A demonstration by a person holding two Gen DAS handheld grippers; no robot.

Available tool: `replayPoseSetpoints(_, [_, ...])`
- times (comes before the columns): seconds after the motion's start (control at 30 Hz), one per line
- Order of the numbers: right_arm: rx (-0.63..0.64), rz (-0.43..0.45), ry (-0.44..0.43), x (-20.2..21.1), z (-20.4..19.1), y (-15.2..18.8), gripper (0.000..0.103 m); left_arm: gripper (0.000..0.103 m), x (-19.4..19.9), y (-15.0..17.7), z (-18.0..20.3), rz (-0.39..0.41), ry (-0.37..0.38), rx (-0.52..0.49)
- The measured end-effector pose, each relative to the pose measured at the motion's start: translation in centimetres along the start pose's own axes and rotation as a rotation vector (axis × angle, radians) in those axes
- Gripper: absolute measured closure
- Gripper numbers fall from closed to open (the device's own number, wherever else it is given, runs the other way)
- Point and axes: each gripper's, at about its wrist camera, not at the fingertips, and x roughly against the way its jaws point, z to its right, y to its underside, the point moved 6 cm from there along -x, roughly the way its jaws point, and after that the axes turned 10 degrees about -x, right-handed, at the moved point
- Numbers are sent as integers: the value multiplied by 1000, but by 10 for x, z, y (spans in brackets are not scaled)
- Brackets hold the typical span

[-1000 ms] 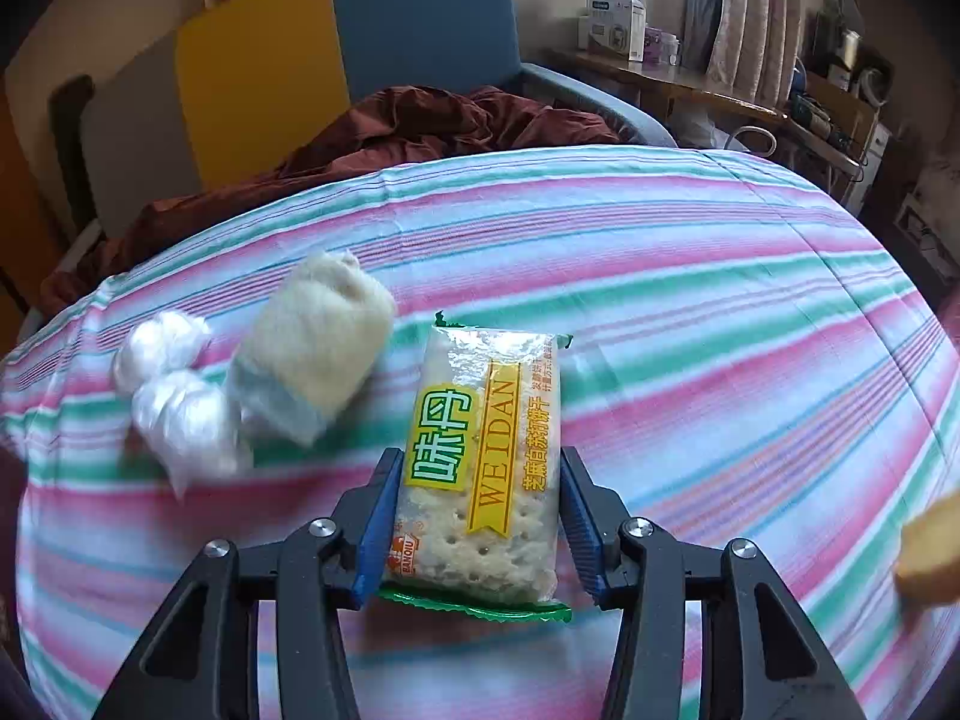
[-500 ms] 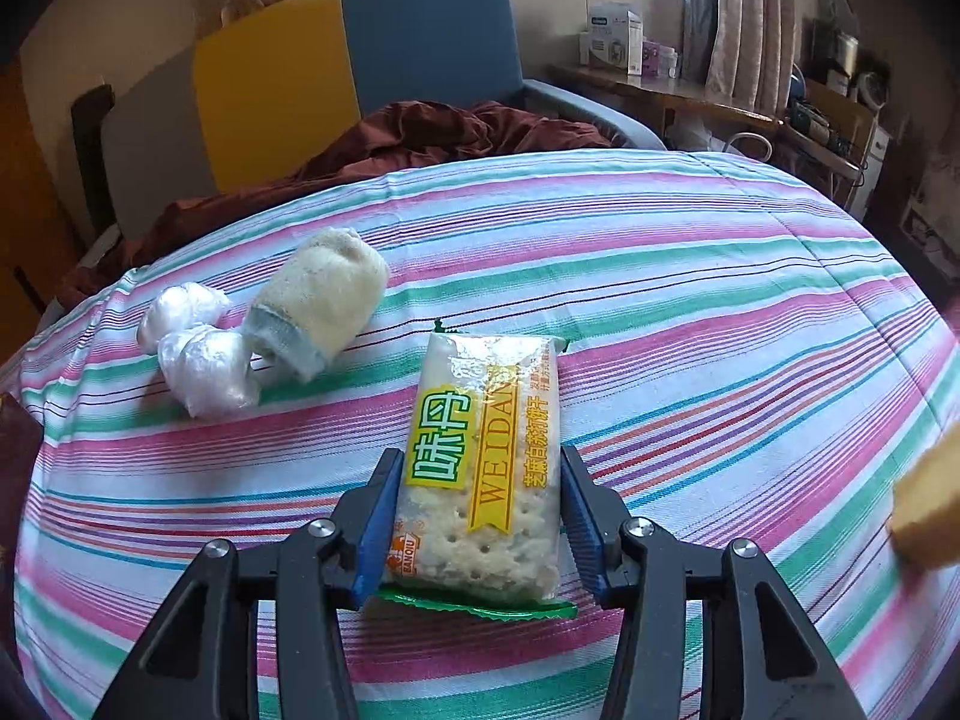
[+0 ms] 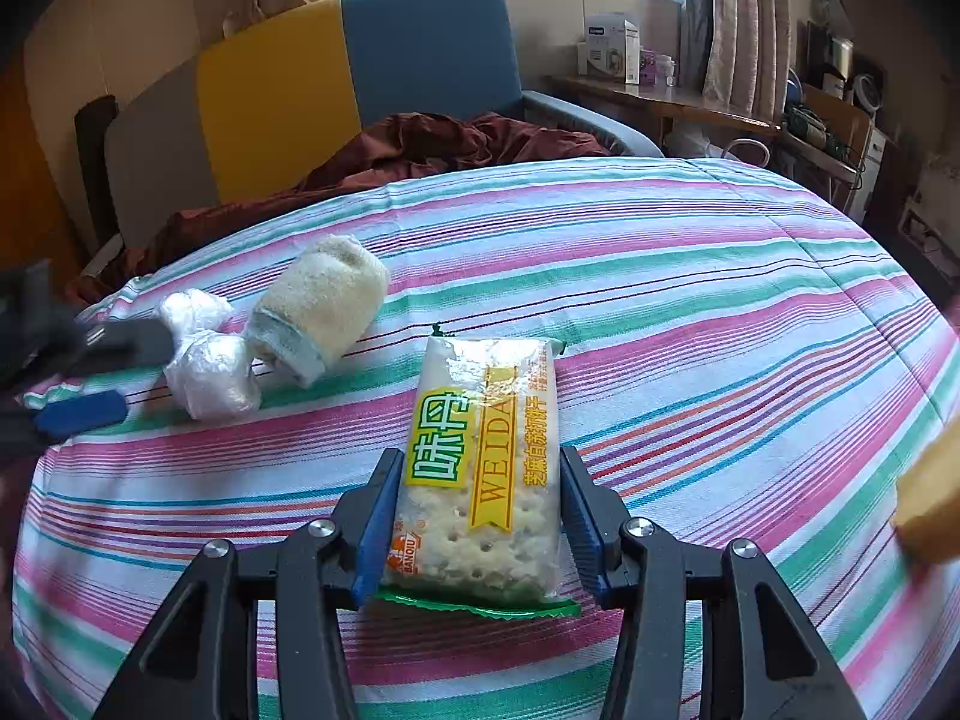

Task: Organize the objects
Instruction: 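Grasp the large white plastic-wrapped bundle with the left gripper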

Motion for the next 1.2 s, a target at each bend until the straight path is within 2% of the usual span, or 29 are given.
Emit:
replayPoseSetpoints(0.07, [-3, 1, -4, 0, 0, 0, 52, 22, -8, 2, -4, -36, -44, -15])
replayPoseSetpoints(0.17, [-13, 3, -16, 0, 2, 0, 52, 20, -4, 13, -9, -11, 1, 8])
replayPoseSetpoints(0.37, [-21, 5, -25, 1, 3, -1, 52, 21, 15, 45, -6, 0, -53, -139])
replayPoseSetpoints(0.53, [-24, 6, -29, 1, 3, -1, 52, 21, 34, 62, -9, 53, 2, -139])
replayPoseSetpoints(0.8, [-23, 8, -30, 1, 3, -1, 52, 20, 34, 28, 11, 120, 25, -96])
replayPoseSetpoints(0.97, [-24, 8, -31, 1, 3, -1, 52, 20, 12, 17, 21, 74, 19, -79])
replayPoseSetpoints(1.07, [-23, 9, -29, 1, 4, -1, 52, 25, -3, 20, 21, 36, -20, -112])
replayPoseSetpoints(1.1, [-23, 9, -30, 1, 4, -1, 52, 34, -8, 24, 18, 25, -35, -120])
replayPoseSetpoints(1.2, [-23, 10, -30, 2, 4, -1, 52, 53, -7, 27, 13, 68, -75, -170])
